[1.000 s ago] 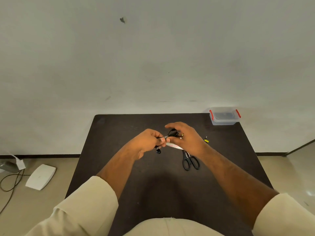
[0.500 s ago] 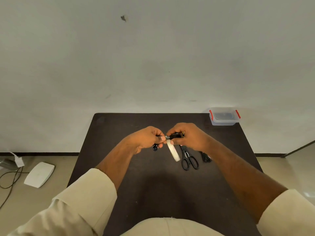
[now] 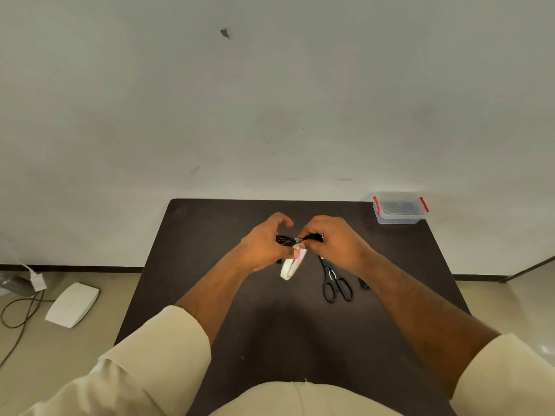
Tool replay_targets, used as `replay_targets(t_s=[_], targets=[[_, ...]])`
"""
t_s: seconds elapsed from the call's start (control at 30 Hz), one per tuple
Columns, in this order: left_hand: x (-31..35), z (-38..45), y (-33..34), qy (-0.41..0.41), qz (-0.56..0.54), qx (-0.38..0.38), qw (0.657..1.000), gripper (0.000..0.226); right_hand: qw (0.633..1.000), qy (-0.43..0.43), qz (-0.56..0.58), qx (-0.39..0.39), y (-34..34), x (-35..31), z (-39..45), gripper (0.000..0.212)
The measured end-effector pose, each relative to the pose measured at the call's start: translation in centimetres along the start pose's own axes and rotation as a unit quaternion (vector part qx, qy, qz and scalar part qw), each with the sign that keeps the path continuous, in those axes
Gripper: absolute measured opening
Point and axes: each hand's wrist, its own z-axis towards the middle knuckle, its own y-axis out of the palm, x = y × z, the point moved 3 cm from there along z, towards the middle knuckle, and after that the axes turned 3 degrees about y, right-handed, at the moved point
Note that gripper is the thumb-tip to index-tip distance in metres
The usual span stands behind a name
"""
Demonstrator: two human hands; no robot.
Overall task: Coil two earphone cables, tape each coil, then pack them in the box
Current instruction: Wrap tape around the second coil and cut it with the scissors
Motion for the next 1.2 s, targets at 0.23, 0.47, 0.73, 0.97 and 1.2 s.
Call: replay_targets(t_s=[0.23, 0.47, 0.73, 0.97, 1.2], targets=[[-2.7, -1.0, 1.6, -0.056, -0.243, 0.062, 0.966, 0.058, 0.949, 0.146, 0.26, 0.097, 1.2, 0.6, -0.3, 0.015], [-3.4, -0.8, 2.6, 0.001, -0.332, 0.11, 0.937, 0.019, 0.896, 0.18, 0.393, 0.104, 0.9, -0.4, -0.1, 0.014], [-1.6, -0.5, 1.8, 0.115, -0.354, 0.127, 0.919, 0.03, 0.728, 0.34, 0.584, -0.11, 0.6, 0.2, 0.1, 0.017], [-1.8, -0.5, 1.1, 0.117, -0.372, 0.129, 0.912, 0.027, 0.873, 0.228, 0.428, -0.06, 0.3, -0.6, 0.2, 0.024], [-1.8, -0.6, 1.3, 0.104, -0.385, 0.165, 0.902, 0.019, 0.994, 0.022, -0.073, 0.081, -0.1, -1.7, 0.2, 0.008]])
